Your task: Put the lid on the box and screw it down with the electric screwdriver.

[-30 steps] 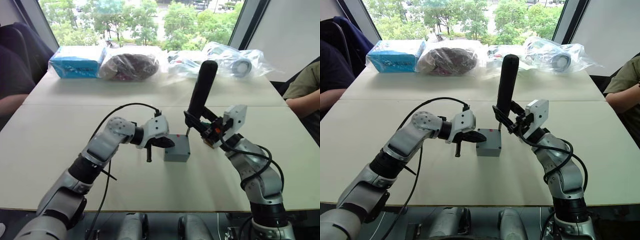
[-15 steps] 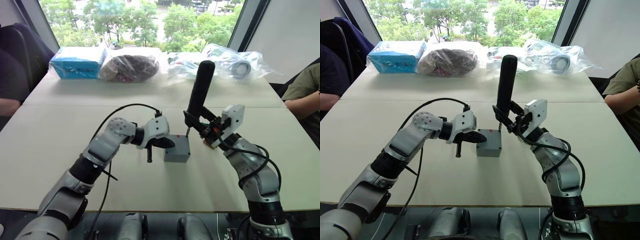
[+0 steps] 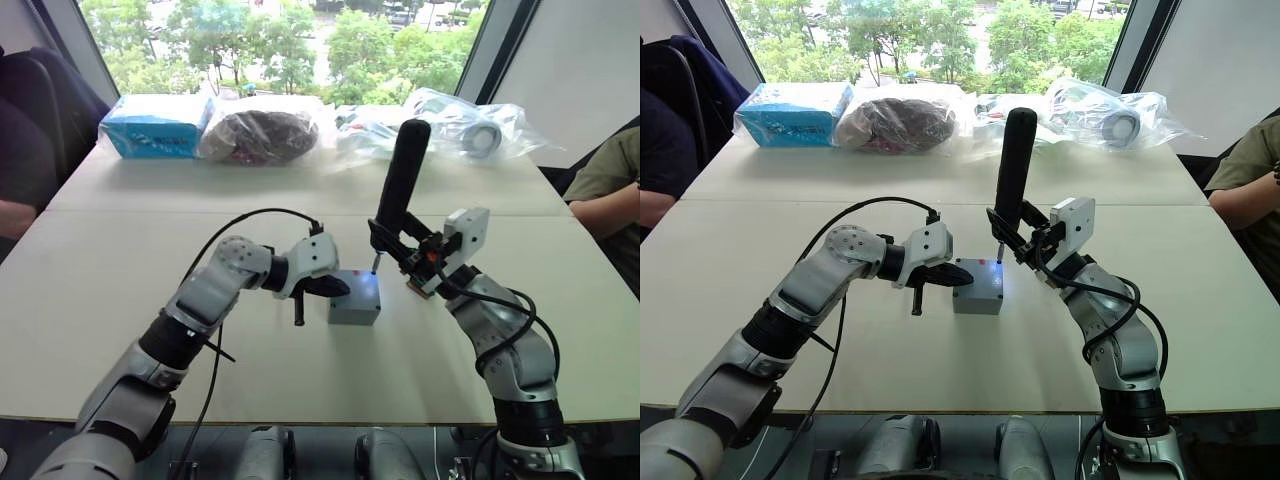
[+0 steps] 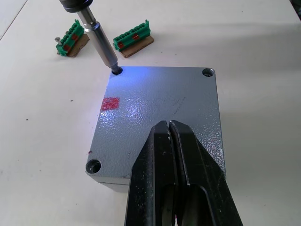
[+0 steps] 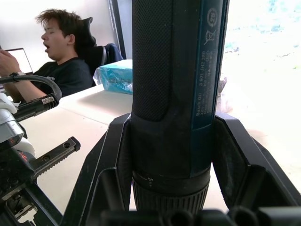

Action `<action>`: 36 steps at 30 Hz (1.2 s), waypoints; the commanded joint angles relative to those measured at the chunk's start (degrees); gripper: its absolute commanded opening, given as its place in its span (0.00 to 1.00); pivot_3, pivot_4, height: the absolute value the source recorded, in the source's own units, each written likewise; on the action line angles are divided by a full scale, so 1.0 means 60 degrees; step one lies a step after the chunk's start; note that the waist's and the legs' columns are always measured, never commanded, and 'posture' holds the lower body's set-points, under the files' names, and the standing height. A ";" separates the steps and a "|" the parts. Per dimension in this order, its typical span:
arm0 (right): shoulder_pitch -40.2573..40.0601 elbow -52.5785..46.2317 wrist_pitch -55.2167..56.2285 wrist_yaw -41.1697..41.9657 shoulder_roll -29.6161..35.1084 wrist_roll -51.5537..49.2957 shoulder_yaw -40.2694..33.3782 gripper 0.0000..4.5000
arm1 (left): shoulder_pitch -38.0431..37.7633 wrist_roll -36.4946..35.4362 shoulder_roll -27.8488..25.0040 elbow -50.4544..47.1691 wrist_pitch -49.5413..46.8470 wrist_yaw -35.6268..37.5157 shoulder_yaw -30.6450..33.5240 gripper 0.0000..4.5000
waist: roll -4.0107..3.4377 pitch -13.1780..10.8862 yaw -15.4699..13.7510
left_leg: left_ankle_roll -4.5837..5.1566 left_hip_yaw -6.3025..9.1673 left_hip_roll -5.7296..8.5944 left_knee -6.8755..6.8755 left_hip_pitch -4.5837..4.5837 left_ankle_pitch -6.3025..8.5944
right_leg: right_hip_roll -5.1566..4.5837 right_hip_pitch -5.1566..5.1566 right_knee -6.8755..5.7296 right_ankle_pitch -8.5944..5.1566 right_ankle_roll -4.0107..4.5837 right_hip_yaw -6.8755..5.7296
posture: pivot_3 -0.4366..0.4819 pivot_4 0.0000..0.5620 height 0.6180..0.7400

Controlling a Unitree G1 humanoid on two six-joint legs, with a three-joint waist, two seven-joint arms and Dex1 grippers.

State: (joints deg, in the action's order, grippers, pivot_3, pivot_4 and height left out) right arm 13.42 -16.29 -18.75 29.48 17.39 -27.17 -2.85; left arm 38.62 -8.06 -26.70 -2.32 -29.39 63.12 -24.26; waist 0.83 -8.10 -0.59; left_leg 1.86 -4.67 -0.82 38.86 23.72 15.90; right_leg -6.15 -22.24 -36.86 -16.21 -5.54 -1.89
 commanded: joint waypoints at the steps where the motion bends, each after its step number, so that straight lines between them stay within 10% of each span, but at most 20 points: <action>1: -0.0549 0.0739 -0.0578 0.0011 0.0105 0.0316 0.0389 0.40 | -0.0048 0.0095 0.0036 0.0075 0.0030 0.0025 -0.0126 0.00 | 0.0000 0.0000 0.0007 | -0.0001 0.0000 0.0000 -0.0007 -0.0003 0.0000 | -0.0004 -0.0001 0.0007 -0.0001 0.0001 -0.0001 | 0.48 0.27 1.00; 17: 0.0108 0.0146 -0.0808 -0.0102 0.0306 0.0058 0.0073 0.40 | 0.0082 0.0204 0.0192 0.0402 0.0270 -0.0024 -0.0117 0.00 | -0.0005 0.0003 0.0034 | -0.0021 -0.0002 0.0027 -0.0140 -0.0050 -0.0011 | -0.0034 0.0005 0.0115 0.0013 0.0019 -0.0013 | 0.48 0.27 1.00; 23: 0.2534 -0.1102 -0.2288 -0.1023 0.0705 -0.1516 -0.1160 0.40 | 0.0024 0.0112 0.0079 0.0371 0.0239 0.0018 0.0027 0.00 | -0.0078 -0.0058 0.0081 | -0.0023 -0.0004 0.0032 -0.0143 -0.0021 -0.0013 | -0.0046 -0.0010 0.0115 0.0017 0.0021 -0.0013 | 0.48 0.27 1.00; 31: 0.6189 0.0842 -0.7524 -0.2637 0.3376 -0.5550 -0.3698 0.40 | 0.0487 -0.1866 0.0801 -0.0088 -0.1120 -0.0220 0.1840 0.00 | -0.0145 -0.0122 0.0048 | -0.0094 0.0019 0.0036 -0.0126 0.0188 -0.0073 | -0.0033 -0.0167 0.0110 0.0055 -0.0034 -0.0081 | 0.48 0.27 1.00; 36: 0.5452 0.2426 -1.0090 -0.2051 0.5751 -0.5115 -0.3305 0.40 | 0.0404 -0.2386 0.0582 -0.0795 -0.1489 -0.0216 0.2161 0.00 | -0.0148 -0.0130 0.0001 | -0.0002 0.0001 0.0063 -0.0107 0.0218 -0.0034 | -0.0042 -0.0171 0.0122 0.0056 -0.0038 -0.0085 | 0.48 0.27 1.00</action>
State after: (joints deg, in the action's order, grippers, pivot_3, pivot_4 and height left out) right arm 47.39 -4.10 -72.78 14.65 47.85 -56.99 -21.56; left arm 41.09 -20.92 -22.45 -4.37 -37.79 61.67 -12.25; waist -0.06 -8.88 -0.59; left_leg 1.86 -4.70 -0.43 38.25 25.04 15.70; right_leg -6.40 -23.28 -36.13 -15.86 -5.78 -2.40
